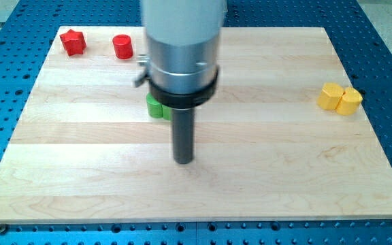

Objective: Move the green star parallel to the left of the yellow hexagon

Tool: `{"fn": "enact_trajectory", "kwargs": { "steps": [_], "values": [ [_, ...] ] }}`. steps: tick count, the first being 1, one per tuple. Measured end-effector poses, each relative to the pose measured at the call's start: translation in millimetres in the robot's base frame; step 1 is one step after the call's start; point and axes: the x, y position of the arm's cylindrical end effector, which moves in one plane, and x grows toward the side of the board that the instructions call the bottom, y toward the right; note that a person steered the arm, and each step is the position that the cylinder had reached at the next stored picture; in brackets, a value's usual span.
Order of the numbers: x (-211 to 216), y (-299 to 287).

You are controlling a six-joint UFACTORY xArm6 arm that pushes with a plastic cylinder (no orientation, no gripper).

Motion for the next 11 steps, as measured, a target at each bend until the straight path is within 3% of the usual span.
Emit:
{"fn": "enact_trajectory", "kwargs": {
  "steps": [3,5,6,11],
  "values": [
    [-90.8,-9.5],
    [-105.5,25.2],
    [-109.9,-7.6],
    [-175.5,154.8]
  ]
}}
